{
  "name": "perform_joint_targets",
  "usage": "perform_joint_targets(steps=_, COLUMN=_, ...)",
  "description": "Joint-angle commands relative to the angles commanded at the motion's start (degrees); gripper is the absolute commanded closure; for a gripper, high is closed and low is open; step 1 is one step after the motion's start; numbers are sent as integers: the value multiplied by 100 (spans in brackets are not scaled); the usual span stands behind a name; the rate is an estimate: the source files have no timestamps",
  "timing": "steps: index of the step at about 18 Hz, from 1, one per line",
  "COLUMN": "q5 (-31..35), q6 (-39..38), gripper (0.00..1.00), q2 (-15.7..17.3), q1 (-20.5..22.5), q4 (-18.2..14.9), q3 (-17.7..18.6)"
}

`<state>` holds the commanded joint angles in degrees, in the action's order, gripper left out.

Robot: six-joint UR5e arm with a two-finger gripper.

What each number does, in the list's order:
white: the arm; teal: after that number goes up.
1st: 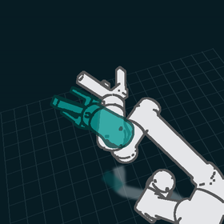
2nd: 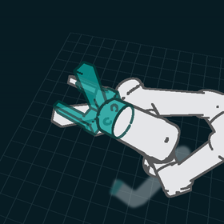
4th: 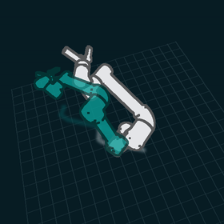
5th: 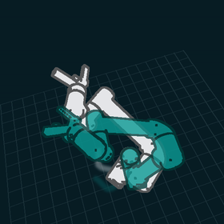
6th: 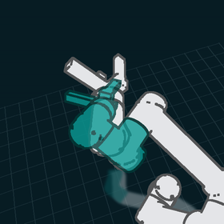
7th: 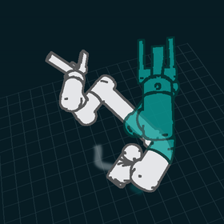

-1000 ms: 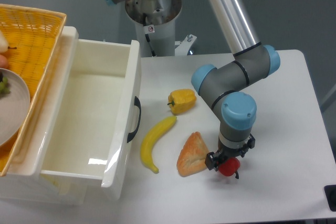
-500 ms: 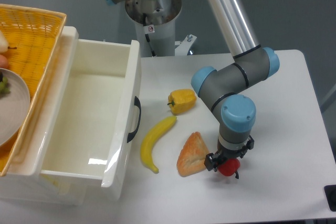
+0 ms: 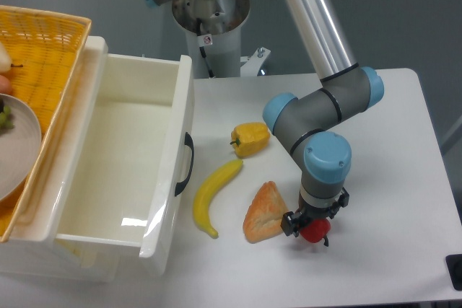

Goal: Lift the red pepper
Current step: 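Adjust the gripper around the red pepper and close on it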

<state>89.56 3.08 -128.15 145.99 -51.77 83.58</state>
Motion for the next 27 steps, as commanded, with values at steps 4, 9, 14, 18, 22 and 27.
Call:
perform_joint_targets(steps=4, q5=0, q6=0, gripper=22, q2=9, q1=-9, q4=0, q3=17)
perform_joint_targets(steps=9, q5=0, q6=-9, gripper=34, q2=26, q1=-9, q4=0, q3=35)
perform_joint_targets(steps=14, q5=0, q6=35, gripper=40, q2=62, q1=-9, q4=0, q3=35)
perform_joint_targets(steps=18, q5=-9, q6=411, gripper=40, q2=176, q1=-9, q4=-9, q3=35)
perform_joint_targets(steps=22, q5=-9, q6=1071, gripper=40, q2=325, q1=-35, q4=-44, q3=53)
perform_joint_targets(steps=27, q5=-97, q6=1354, gripper=26, q2=387, q1=-62, q4=-70, q3=-17)
